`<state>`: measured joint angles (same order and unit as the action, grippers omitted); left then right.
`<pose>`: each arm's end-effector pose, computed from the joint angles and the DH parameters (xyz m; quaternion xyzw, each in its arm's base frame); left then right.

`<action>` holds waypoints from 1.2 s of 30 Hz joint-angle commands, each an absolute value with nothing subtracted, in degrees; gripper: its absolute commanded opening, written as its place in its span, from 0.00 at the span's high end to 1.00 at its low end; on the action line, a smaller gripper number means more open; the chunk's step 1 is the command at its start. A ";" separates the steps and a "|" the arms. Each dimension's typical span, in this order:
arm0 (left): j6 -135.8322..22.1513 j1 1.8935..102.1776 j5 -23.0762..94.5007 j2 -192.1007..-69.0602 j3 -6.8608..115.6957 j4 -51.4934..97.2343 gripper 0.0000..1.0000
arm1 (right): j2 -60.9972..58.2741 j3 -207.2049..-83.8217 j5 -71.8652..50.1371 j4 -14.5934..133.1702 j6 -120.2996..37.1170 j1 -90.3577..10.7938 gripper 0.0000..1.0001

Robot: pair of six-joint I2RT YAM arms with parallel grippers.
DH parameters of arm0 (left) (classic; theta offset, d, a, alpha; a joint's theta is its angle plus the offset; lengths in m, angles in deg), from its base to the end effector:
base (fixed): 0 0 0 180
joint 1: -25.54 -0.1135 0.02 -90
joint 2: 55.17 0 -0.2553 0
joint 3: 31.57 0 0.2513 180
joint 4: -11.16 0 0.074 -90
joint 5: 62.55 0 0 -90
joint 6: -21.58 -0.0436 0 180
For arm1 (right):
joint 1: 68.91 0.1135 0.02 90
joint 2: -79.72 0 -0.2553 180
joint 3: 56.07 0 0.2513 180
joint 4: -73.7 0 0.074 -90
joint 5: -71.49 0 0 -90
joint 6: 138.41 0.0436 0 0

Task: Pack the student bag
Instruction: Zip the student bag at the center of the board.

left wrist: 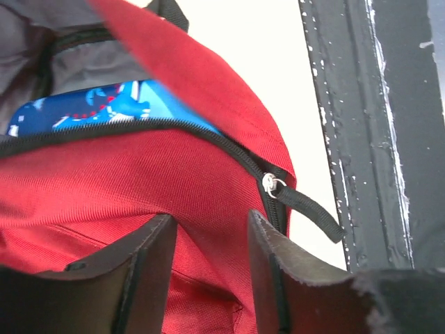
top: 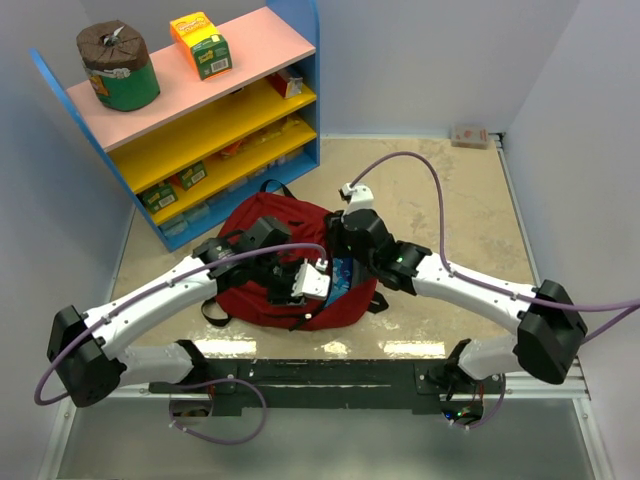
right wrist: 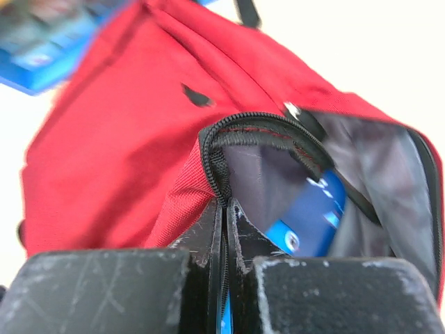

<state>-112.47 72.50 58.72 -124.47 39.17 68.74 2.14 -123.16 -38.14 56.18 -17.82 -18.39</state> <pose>0.1493 -0.1930 0.2662 0.7122 0.5897 -0.2649 0.2738 0.2108 0.2329 0.2630 -0.0597 0.8471 0.2189 0.4805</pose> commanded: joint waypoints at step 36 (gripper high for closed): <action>-107.71 62.54 68.58 -107.91 31.64 70.24 0.41 | 18.99 -127.45 -27.91 36.32 -31.17 7.27 0.43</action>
<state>-106.02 63.69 65.30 -110.31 32.09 68.96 21.66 -129.01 -33.64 32.05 -25.82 2.75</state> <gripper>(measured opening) 0.594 0.566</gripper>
